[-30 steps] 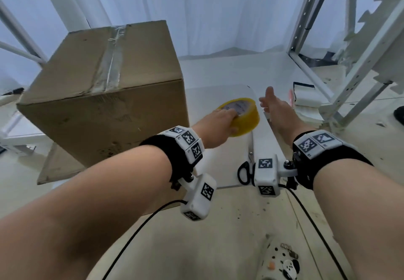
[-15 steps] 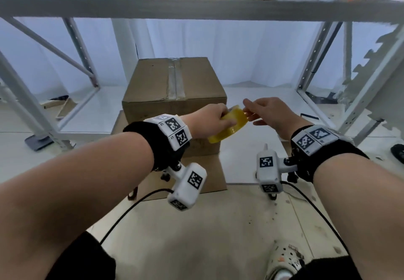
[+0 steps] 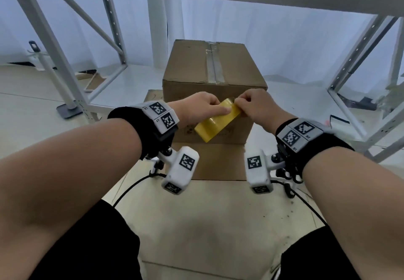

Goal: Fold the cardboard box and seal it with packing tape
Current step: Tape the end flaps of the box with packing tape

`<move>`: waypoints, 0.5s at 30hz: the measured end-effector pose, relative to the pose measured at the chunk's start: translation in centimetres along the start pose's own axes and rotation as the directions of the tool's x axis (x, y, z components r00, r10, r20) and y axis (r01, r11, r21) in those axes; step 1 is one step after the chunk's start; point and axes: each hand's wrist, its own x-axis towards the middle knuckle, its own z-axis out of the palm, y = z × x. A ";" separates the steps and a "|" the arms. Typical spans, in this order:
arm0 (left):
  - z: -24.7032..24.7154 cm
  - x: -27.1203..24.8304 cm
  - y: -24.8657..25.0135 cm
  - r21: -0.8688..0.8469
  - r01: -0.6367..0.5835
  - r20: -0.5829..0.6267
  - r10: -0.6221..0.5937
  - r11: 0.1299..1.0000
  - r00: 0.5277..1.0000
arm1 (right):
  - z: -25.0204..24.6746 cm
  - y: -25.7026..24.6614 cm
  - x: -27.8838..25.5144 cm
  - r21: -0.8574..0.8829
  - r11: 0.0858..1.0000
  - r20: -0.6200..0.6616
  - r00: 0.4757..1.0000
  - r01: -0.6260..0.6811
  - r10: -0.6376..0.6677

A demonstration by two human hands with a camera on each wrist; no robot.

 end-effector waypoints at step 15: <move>-0.5 -0.4 -1.7 0.006 0.075 -0.013 -0.075 0.997 0.997 | 2.4 -0.4 0.3 -0.146 0.985 0.019 0.996 0.093 -0.091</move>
